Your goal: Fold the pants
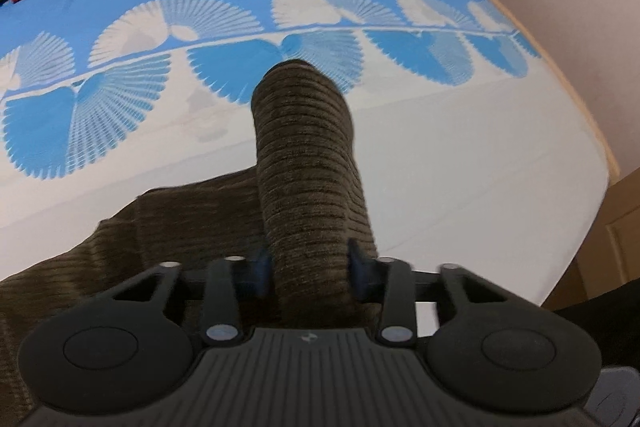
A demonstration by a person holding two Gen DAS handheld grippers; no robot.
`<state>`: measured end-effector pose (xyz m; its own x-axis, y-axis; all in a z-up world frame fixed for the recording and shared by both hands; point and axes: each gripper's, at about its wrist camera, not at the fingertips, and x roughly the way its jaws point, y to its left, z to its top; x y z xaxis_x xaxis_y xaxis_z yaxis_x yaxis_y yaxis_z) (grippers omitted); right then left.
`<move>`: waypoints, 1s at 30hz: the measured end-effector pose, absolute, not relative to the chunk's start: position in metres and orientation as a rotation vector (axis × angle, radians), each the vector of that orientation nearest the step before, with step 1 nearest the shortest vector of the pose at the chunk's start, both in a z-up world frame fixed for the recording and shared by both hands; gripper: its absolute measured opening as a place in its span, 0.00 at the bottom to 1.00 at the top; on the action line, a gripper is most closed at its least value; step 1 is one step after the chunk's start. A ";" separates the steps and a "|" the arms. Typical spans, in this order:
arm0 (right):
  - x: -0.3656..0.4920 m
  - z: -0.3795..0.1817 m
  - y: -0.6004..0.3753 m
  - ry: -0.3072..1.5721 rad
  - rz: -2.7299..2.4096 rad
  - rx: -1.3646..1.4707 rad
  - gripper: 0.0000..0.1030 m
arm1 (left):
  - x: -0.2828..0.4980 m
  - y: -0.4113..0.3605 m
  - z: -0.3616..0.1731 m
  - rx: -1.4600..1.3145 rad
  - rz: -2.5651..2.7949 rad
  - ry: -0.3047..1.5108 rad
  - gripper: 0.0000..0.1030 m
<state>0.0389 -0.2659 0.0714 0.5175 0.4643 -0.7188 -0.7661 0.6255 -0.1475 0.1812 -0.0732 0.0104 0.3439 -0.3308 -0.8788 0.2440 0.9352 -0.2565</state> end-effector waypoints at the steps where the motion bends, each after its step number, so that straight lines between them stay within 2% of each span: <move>1: 0.037 0.070 -0.265 0.700 0.775 -0.490 0.27 | 0.181 -0.071 0.009 -0.076 -0.368 1.162 0.25; 3: 0.039 0.067 -0.262 0.711 0.779 -0.493 0.28 | 0.178 -0.066 0.007 -0.067 -0.368 1.160 0.21; 8: 0.041 0.071 -0.254 0.727 0.822 -0.453 0.38 | 0.172 -0.041 0.010 -0.102 -0.343 1.146 0.19; 14: 0.066 0.093 -0.268 0.762 0.931 -0.169 0.45 | 0.158 0.026 0.022 -0.182 -0.275 1.114 0.19; 19: 0.082 0.102 -0.266 0.785 0.990 0.006 0.56 | 0.132 0.096 0.020 -0.226 -0.191 1.114 0.19; 21: 0.087 0.100 -0.259 0.808 1.009 0.060 0.58 | 0.120 0.125 0.019 -0.239 -0.136 1.108 0.19; 24: 0.094 0.097 -0.247 0.852 1.016 0.132 0.59 | 0.101 0.177 0.019 -0.287 -0.026 1.091 0.14; 25: 0.095 0.095 -0.244 0.868 1.020 0.156 0.59 | 0.096 0.193 0.020 -0.297 0.016 1.083 0.00; 30: 0.114 0.076 -0.220 0.963 0.903 0.175 0.61 | 0.064 0.285 0.015 -0.478 0.229 1.038 0.00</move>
<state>0.1144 -0.2203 0.0758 0.2499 0.7315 -0.6344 -0.5867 0.6356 0.5018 0.0637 0.2855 0.0149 0.4962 -0.0403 -0.8673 -0.4019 0.8748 -0.2705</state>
